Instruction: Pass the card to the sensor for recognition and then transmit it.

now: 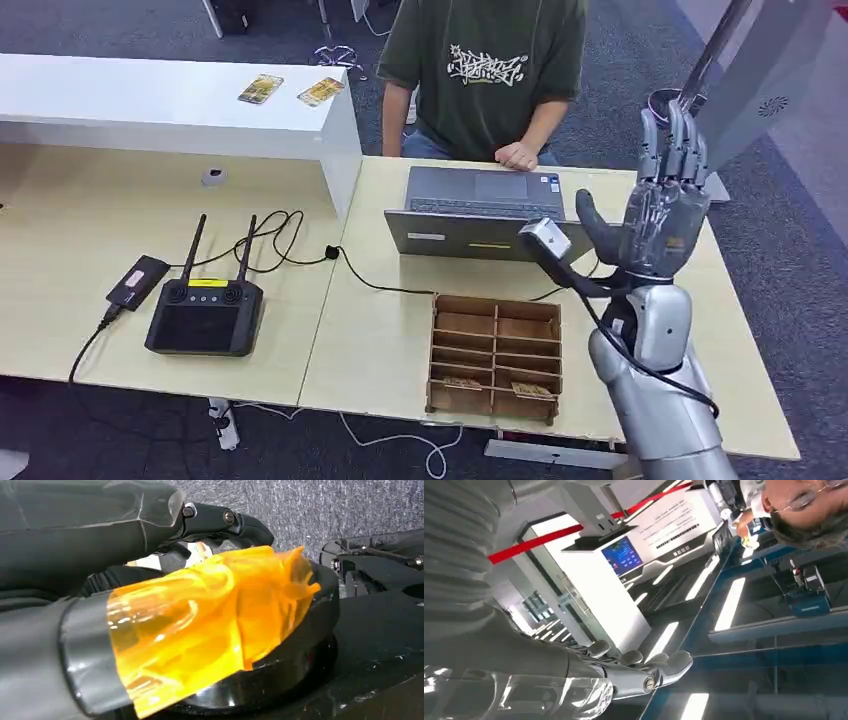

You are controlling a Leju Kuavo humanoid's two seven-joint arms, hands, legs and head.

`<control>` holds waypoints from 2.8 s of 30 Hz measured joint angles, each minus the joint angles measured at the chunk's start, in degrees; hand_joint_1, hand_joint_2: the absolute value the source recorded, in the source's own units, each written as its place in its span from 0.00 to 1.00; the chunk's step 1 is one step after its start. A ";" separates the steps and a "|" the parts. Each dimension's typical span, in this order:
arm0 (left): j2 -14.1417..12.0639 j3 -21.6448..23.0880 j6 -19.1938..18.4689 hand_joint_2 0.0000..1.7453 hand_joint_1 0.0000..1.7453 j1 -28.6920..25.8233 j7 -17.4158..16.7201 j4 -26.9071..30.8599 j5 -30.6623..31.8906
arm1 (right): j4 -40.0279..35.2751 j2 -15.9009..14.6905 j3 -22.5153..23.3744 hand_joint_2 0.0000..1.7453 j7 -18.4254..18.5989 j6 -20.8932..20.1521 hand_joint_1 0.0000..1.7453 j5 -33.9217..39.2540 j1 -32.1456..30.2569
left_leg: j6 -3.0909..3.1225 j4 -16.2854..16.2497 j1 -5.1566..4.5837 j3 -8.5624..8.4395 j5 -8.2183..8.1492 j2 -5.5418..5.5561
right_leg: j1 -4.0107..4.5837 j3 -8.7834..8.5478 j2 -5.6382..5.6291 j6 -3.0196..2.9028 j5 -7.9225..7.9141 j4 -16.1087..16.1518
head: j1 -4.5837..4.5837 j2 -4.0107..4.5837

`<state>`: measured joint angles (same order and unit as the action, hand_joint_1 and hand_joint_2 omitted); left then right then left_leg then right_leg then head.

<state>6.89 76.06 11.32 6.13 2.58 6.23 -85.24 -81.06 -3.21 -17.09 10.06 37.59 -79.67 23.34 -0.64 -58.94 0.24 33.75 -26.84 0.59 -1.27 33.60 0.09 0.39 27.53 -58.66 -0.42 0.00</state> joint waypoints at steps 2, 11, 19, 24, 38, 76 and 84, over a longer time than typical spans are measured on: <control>0.07 -0.15 0.04 0.00 0.00 -0.03 0.11 0.00 -0.02 | -1.27 -0.04 0.29 1.00 -0.44 0.51 0.00 0.04 -1.53 | 0.00 0.00 0.00 0.00 0.00 0.00 | 0.00 0.00 0.00 0.00 0.00 0.00 | 0.02 0.00; 0.20 -0.68 0.04 0.00 0.00 -0.12 0.61 0.00 -0.13 | -6.24 -0.04 0.46 1.00 -0.79 0.92 0.00 -0.81 -5.86 | 0.00 0.00 0.00 -0.01 0.00 0.00 | 0.00 0.00 0.01 -0.01 0.01 0.00 | 0.02 0.00; 0.39 -1.46 0.33 0.00 0.00 -0.29 1.24 0.00 -0.28 | -10.16 -0.28 1.23 1.00 -0.59 1.90 0.00 -1.29 -11.76 | 0.03 0.00 0.00 0.00 -0.03 0.00 | 0.00 -0.01 0.01 0.00 0.02 0.02 | 0.00 0.00; 0.46 -1.99 0.52 0.00 0.00 -0.46 1.79 0.00 -0.31 | -11.52 -0.57 1.77 1.00 -1.16 2.03 0.00 -0.48 -15.28 | 0.03 0.01 0.00 0.00 -0.03 0.00 | 0.00 -0.01 0.01 0.00 0.02 0.02 | 0.02 0.00; 0.72 -4.07 0.70 0.00 0.00 -0.73 2.38 0.00 -0.31 | -17.27 -0.63 3.80 1.00 -3.61 2.12 0.00 -1.44 -23.11 | 0.03 0.01 0.00 0.00 -0.03 0.00 | 0.00 -0.01 0.03 0.00 0.03 0.02 | 0.02 0.00; 0.85 -6.16 1.03 0.00 0.00 -0.86 2.21 0.00 -0.31 | -29.66 10.25 12.99 1.00 -17.88 2.17 0.00 0.83 -40.72 | 0.04 0.04 0.00 -0.01 -0.11 -0.03 | 0.00 -0.02 0.03 -0.05 0.11 0.02 | 0.02 0.00; 0.83 -6.54 0.87 0.00 0.00 -0.83 1.62 -0.02 -0.31 | -28.83 10.91 12.92 1.00 -16.72 2.19 0.00 0.98 -42.96 | 0.05 0.05 0.00 0.00 -0.13 -0.03 | 0.00 -0.03 0.03 -0.05 0.13 0.02 | 0.02 0.00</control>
<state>7.72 69.53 12.20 5.31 4.20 6.21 -85.55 -109.90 7.69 -4.17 -6.67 39.78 -78.68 -19.62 -0.59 -58.89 0.24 33.75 -26.98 0.56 -1.26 33.57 0.12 0.34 27.66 -58.64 -0.39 0.00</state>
